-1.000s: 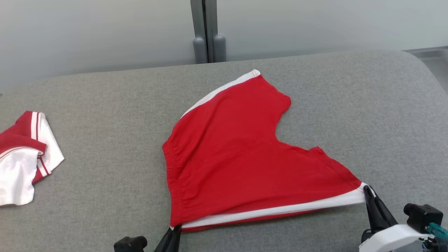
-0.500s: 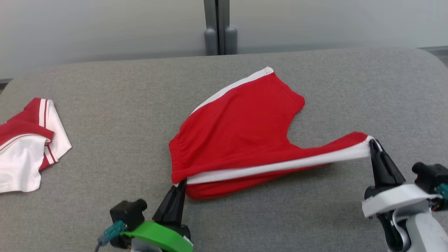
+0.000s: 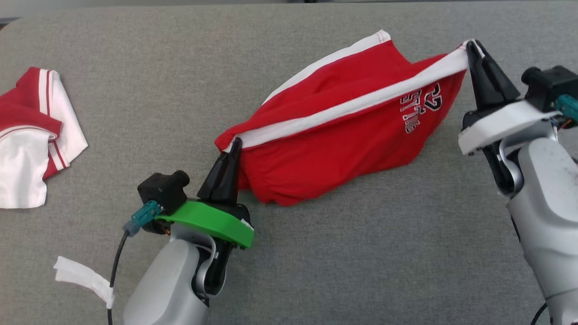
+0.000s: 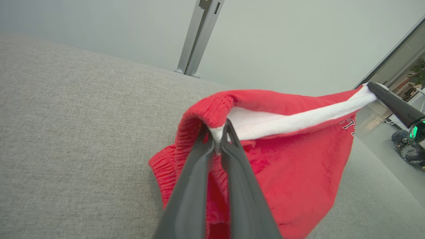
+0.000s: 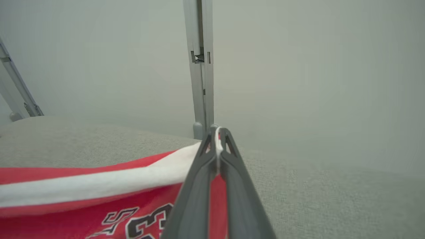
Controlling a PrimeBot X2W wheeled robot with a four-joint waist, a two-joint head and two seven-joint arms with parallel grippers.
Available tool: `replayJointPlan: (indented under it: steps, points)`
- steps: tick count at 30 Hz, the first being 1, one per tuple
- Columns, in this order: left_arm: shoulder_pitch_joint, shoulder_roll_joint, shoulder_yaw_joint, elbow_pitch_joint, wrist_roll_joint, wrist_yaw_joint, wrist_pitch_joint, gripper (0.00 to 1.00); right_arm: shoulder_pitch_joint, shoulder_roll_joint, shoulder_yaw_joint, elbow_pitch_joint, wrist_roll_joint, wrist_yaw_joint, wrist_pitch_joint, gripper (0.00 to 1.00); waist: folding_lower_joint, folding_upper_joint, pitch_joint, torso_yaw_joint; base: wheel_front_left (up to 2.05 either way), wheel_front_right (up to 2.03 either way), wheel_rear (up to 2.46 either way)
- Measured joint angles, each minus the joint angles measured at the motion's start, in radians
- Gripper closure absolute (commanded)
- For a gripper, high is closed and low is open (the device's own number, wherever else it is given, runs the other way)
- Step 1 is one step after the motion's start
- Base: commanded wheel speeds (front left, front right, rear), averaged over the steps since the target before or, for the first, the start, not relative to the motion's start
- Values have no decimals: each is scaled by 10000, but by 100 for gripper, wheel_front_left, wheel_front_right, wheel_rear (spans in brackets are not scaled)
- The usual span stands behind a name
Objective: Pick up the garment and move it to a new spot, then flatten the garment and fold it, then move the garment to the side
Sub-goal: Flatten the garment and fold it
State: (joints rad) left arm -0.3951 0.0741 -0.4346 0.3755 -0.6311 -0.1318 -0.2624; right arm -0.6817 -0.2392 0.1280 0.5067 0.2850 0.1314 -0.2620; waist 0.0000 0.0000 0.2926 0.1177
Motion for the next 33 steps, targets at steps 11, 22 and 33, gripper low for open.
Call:
replayJointPlan:
  steps: [11, 22, 33]
  points:
    - [-1065, -228, -50, 472, -23, 0, -2, 100, -2990, -165, 531, 2487, -1127, 2, 0, 100, 0, 0, 1168, 883, 0, 0, 0]
    - [-1515, -242, -40, 637, -633, 0, -15, 0, -3731, 203, -159, 3392, -2075, 2, 0, 0, 1, 0, 1796, 1258, 0, 0, 0]
    - [-662, -245, 769, 539, -138, 2, -17, 0, -2203, 8, -46, 3697, -1354, 2, 2, 0, 1, 0, 1468, 1098, 0, 0, 0]
